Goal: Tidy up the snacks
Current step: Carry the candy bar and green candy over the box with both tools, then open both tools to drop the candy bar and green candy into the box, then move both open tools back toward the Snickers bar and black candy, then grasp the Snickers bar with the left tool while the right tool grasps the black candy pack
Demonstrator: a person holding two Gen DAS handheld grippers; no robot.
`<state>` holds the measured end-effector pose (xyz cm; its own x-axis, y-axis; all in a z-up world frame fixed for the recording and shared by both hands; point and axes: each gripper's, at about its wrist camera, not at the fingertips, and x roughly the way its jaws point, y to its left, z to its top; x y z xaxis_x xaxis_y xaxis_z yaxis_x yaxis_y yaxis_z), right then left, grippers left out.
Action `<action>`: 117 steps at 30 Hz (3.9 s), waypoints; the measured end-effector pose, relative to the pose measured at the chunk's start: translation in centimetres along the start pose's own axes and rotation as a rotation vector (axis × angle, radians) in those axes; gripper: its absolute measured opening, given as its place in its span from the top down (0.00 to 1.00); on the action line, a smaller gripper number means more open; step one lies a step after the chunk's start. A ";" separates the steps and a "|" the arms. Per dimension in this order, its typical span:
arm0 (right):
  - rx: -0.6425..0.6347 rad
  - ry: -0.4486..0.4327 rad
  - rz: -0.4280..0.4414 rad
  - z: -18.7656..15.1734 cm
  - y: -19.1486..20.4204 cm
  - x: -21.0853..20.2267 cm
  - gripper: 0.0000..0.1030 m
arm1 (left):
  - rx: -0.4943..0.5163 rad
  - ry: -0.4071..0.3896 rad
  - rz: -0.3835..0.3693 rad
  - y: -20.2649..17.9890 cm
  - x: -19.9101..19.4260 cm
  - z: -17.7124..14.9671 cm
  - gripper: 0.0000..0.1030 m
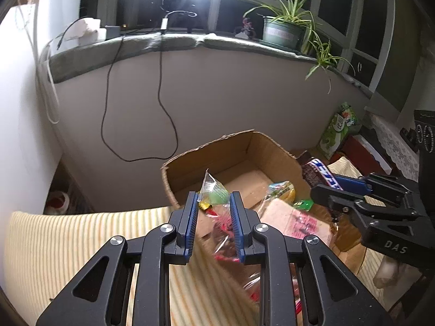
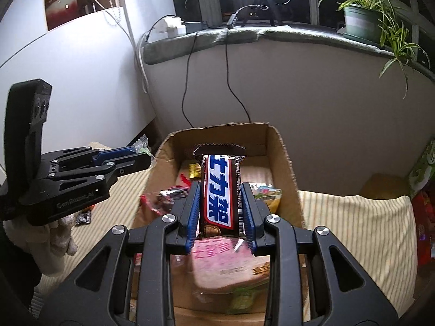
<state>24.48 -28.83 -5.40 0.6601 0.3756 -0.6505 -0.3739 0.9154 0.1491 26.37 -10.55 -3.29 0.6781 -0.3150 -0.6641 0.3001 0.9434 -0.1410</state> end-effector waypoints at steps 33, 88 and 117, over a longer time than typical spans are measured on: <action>0.042 0.018 -0.054 -0.2 -2.8 0.4 0.45 | 0.050 0.010 -0.001 -2.6 0.9 0.6 0.58; -0.215 0.040 0.200 -5.8 15.9 -3.7 0.16 | -0.201 0.000 0.227 14.8 -12.5 -11.7 0.43; -0.256 0.250 0.256 -7.1 22.4 7.0 0.34 | -0.058 0.139 0.186 16.9 -5.8 -12.1 0.44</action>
<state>16.11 -6.74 -11.87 0.3594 0.5103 -0.7813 -0.6751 0.7202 0.1598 19.40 8.48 -10.76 0.6177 -0.1220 -0.7769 0.1374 0.9894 -0.0461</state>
